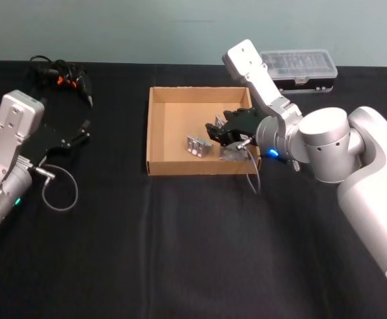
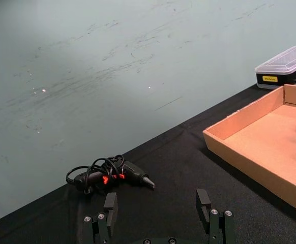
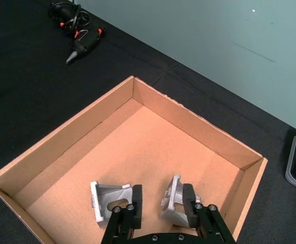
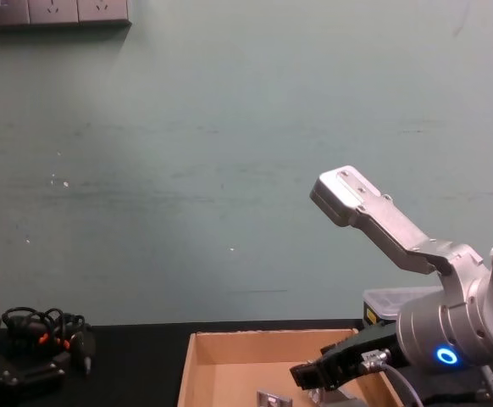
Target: Use one hand to pick up the angle iron from the table and place it into the box.
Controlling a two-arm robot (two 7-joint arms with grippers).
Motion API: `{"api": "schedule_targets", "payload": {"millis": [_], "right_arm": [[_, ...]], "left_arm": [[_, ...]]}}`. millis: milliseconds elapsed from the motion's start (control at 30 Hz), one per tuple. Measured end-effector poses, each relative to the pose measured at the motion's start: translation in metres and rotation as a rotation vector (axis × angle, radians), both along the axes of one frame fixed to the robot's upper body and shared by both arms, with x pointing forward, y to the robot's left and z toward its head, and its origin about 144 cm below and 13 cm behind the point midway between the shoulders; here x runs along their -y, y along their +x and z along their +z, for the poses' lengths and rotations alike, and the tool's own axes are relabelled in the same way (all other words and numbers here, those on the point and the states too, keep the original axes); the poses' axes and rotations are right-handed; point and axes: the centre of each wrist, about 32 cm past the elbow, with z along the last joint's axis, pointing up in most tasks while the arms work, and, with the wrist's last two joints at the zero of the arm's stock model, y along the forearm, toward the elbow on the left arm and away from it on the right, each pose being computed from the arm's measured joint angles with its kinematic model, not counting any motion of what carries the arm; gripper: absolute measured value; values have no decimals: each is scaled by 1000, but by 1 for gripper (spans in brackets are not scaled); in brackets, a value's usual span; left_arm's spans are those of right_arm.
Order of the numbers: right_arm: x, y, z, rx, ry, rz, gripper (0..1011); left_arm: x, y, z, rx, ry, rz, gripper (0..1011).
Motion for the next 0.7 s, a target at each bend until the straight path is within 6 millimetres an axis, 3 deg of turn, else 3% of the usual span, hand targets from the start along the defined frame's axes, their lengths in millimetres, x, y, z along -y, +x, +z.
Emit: {"api": "schedule_targets", "payload": {"millis": [400, 467, 533, 700], "right_arm": [[3, -4, 5, 28, 18, -3, 876], [3, -5, 5, 31, 19, -2, 892], [4, -7, 9, 44, 23, 1, 970], [8, -13, 16, 83, 36, -2, 1003]], "left_arm": [[0, 0, 0, 0, 0, 0, 1011], [0, 0, 0, 0, 0, 0, 1011], [0, 0, 0, 0, 0, 0, 1011], [0, 0, 0, 0, 0, 0, 1011]]}}
